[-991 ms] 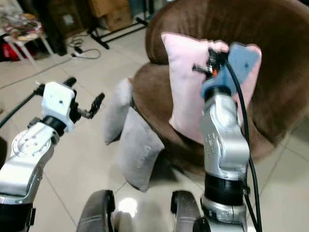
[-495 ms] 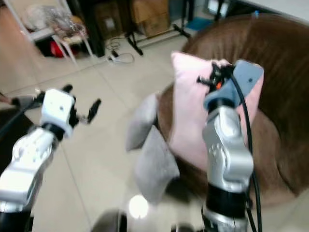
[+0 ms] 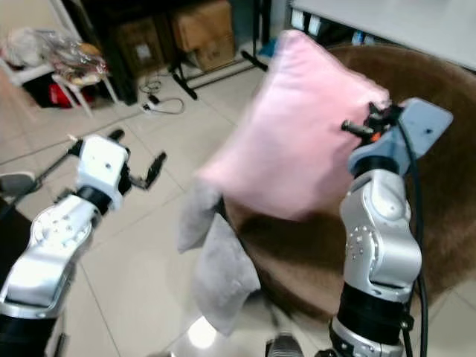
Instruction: Move the pillow to the sofa from floor
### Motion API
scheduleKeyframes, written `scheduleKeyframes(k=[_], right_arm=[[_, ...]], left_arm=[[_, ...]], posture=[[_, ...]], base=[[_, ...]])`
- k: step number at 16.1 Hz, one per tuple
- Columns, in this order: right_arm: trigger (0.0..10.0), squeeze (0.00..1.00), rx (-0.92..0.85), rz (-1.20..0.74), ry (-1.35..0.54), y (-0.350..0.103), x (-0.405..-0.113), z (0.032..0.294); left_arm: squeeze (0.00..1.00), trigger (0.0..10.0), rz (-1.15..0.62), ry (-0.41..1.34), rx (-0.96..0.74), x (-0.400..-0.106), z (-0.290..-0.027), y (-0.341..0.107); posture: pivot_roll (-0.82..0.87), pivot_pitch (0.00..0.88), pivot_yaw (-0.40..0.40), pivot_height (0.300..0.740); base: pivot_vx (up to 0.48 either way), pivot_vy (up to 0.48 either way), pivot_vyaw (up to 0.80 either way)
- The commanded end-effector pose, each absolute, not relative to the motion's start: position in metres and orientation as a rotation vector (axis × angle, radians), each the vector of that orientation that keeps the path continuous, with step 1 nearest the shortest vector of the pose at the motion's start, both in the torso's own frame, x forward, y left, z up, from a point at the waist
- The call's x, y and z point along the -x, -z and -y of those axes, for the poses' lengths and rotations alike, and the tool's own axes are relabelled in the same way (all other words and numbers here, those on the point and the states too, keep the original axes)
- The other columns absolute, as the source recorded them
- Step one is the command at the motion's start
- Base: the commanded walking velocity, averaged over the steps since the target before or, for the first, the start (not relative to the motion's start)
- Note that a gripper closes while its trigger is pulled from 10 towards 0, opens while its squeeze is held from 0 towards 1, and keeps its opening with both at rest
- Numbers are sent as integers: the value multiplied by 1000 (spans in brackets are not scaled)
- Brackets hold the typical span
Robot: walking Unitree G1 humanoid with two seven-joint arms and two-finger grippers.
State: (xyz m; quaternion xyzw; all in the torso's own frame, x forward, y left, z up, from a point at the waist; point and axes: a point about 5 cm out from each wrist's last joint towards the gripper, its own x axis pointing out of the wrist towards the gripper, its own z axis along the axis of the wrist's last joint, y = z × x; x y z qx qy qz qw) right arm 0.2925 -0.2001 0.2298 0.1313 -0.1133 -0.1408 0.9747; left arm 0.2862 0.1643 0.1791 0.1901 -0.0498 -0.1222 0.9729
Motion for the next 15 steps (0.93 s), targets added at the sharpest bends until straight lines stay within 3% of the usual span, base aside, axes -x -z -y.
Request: scheduleKeyframes(k=[1, 6, 11, 15], right_arm=[[10000, 0, -270, 249, 244, -235, -292, 191], [10000, 0, -272, 215, 259, -226, -290, 192], [10000, 0, -155, 101, 188, -199, -289, 164], [10000, 0, -205, 80, 118, -194, -285, 153]], left_arm=[[0, 10000, 85, 223, -385, -286, -170, -176], [0, 10000, 79, 207, -398, -286, -174, -174], [0, 10000, 81, 138, -424, -283, -183, -170], [0, 10000, 76, 138, -426, -282, -181, -168]], posture=[[-106, 0, 64, 740], [-106, 0, 64, 740], [-100, 0, 54, 740], [-96, 0, 47, 740]], base=[[0, 0, 0], [0, 0, 0], [0, 0, 0], [0, -395, 0]])
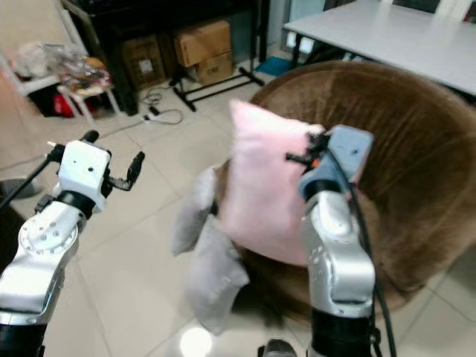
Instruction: Move the pillow to the sofa from floor
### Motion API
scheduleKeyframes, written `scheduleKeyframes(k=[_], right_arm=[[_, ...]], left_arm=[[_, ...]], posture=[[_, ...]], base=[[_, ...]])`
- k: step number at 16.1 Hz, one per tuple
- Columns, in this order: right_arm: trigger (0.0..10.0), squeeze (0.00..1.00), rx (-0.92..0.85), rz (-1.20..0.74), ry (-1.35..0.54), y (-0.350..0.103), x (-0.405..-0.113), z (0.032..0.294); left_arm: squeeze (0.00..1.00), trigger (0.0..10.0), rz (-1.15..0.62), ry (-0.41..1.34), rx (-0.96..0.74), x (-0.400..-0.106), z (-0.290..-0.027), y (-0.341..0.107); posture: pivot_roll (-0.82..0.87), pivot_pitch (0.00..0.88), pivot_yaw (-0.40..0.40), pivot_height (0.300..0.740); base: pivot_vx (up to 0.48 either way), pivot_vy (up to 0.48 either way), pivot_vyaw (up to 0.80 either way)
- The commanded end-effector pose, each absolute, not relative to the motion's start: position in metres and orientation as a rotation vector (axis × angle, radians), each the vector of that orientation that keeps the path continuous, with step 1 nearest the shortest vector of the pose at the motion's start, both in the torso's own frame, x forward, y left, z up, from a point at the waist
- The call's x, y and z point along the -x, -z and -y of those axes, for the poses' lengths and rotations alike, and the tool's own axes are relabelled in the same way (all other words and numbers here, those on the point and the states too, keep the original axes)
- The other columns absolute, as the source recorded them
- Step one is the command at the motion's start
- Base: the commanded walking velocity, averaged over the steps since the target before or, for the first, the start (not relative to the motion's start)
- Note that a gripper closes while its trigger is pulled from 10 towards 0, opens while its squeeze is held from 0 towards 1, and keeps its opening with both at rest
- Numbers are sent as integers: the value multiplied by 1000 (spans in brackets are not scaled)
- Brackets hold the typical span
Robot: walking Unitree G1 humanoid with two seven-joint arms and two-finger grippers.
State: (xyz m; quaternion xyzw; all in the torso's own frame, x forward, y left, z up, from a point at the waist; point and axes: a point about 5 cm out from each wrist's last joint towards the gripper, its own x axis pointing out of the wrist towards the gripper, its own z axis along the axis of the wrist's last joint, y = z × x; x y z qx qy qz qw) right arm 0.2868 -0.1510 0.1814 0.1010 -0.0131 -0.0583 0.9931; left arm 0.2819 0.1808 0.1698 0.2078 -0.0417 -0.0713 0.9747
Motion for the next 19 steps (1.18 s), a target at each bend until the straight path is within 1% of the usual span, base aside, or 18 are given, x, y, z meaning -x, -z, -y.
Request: scheduleKeyframes(k=[1, 10, 12, 16, 19], right_arm=[[10000, 0, -203, 79, 118, -193, -285, 153], [10000, 0, -193, 80, 106, -194, -287, 152], [10000, 0, -195, 82, 103, -195, -286, 152], [10000, 0, -204, 70, 77, -193, -285, 150], [10000, 0, -203, 67, 30, -192, -282, 142]], left_arm=[[0, 10000, 76, 138, -427, -281, -181, -168], [0, 10000, 80, 139, -428, -283, -179, -168], [0, 10000, 67, 138, -372, -282, -178, -166], [0, 10000, 77, 189, -425, -278, -175, -164], [0, 10000, 58, 223, -403, -270, -178, -161]], posture=[[-95, 0, 46, 740], [-99, 0, 39, 740], [-103, 0, 40, 740], [-94, 0, 36, 740], [-77, 0, 29, 740]], base=[[0, -390, 0], [0, -385, 0], [0, 0, 0], [0, 0, 0], [0, 0, 0]])
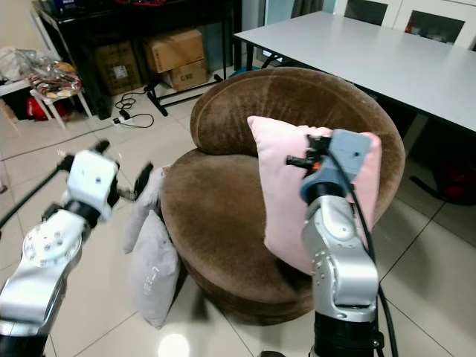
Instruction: Move the pillow to the sofa from floor
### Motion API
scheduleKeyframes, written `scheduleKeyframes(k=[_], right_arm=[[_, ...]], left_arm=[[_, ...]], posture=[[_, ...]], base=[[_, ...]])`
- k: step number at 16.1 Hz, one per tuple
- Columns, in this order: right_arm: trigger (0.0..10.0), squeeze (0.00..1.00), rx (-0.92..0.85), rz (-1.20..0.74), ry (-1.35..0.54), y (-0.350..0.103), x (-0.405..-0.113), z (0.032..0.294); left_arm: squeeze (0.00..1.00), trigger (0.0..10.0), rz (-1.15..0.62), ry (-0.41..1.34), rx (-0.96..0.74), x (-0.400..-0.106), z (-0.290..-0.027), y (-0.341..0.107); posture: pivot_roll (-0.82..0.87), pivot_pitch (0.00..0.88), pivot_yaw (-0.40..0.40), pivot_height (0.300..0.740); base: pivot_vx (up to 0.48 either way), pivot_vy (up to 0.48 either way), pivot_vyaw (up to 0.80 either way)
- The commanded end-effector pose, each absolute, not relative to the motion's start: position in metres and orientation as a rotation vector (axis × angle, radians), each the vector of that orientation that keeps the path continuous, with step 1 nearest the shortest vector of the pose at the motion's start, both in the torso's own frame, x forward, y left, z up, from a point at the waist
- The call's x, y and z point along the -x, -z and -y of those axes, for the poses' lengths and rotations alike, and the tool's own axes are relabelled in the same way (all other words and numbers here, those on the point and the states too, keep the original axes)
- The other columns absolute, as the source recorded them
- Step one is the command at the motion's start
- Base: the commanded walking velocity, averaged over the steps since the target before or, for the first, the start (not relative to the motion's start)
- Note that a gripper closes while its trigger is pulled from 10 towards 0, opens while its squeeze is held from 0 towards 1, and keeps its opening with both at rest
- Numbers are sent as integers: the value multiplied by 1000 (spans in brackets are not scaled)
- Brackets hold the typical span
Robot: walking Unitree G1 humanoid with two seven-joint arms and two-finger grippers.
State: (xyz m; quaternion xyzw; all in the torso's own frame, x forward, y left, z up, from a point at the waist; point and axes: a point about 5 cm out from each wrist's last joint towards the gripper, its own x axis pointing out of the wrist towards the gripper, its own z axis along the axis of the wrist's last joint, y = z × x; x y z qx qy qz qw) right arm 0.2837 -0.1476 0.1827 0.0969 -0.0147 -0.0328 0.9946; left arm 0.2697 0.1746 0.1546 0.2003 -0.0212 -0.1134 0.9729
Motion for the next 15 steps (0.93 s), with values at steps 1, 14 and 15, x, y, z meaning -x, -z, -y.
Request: scheduleKeyframes(k=[1, 14, 15], right_arm=[[10000, 0, -205, 59, 4, -191, -282, 138], [10000, 0, -191, 35, -60, -186, -285, 132], [10000, 0, -197, 32, -59, -186, -285, 132]], left_arm=[[0, 10000, 57, 226, -400, -269, -179, -161], [0, 10000, 73, 256, -382, -271, -174, -162], [0, 10000, 73, 256, -383, -271, -174, -162]], posture=[[-70, 0, 22, 740], [-72, 0, 24, 740], [-72, 0, 24, 740]], base=[[0, 0, 0], [318, 0, 0], [330, 0, -488]])
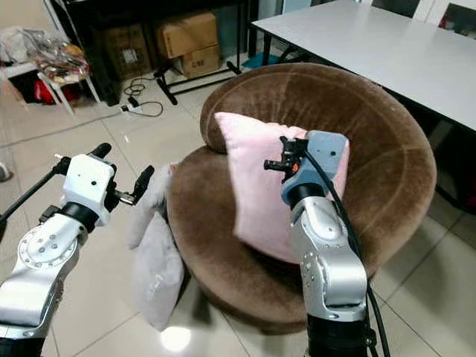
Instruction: Move the pillow to the sofa from floor
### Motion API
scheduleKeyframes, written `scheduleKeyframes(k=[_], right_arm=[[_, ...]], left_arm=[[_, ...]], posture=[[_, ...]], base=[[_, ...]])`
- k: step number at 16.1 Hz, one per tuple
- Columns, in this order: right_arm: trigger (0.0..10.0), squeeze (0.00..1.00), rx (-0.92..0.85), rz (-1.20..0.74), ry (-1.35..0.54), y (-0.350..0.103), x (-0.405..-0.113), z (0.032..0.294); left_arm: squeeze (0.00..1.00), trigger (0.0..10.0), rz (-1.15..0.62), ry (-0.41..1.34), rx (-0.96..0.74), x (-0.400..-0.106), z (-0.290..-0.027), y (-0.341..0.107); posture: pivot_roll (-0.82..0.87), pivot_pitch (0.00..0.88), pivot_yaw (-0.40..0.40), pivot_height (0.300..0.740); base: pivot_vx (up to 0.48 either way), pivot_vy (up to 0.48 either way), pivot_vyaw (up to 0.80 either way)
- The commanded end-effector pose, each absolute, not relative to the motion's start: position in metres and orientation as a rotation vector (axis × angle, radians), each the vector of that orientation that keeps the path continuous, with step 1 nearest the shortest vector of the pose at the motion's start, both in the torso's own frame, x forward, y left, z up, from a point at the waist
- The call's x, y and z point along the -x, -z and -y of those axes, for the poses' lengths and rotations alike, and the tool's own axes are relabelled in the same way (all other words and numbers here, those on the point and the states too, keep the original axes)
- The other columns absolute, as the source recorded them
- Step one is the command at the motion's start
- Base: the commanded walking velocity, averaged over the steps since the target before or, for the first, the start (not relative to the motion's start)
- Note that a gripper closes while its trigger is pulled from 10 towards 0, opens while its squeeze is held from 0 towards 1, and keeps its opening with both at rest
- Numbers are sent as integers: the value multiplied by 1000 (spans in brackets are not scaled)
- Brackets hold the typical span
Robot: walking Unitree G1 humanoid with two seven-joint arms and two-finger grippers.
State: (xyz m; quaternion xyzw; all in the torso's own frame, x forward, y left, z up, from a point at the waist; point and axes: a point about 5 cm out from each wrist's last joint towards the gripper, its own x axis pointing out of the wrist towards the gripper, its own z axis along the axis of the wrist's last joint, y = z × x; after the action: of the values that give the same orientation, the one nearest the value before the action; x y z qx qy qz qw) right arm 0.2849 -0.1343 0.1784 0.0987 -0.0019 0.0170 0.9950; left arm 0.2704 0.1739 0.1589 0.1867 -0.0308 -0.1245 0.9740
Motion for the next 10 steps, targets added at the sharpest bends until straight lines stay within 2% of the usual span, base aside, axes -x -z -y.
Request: scheduleKeyframes(k=[1, 2, 9, 10], right_arm=[[10000, 0, -198, 26, -61, -185, -286, 132], [10000, 0, -194, 26, -62, -184, -286, 132], [10000, 0, -166, 18, -52, -180, -287, 135], [10000, 0, -165, 17, -53, -180, -287, 135]], left_arm=[[0, 10000, 72, 255, -385, -271, -175, -161], [0, 10000, 72, 254, -387, -271, -175, -161], [0, 10000, 66, 264, -395, -271, -176, -159], [0, 10000, 66, 264, -395, -271, -176, -159]], posture=[[-65, 0, 19, 740], [-65, 0, 19, 740], [-63, 0, 20, 740], [-63, 0, 20, 740]], base=[[334, 0, -800], [330, 0, -594], [330, 0, 0], [330, 0, -800]])
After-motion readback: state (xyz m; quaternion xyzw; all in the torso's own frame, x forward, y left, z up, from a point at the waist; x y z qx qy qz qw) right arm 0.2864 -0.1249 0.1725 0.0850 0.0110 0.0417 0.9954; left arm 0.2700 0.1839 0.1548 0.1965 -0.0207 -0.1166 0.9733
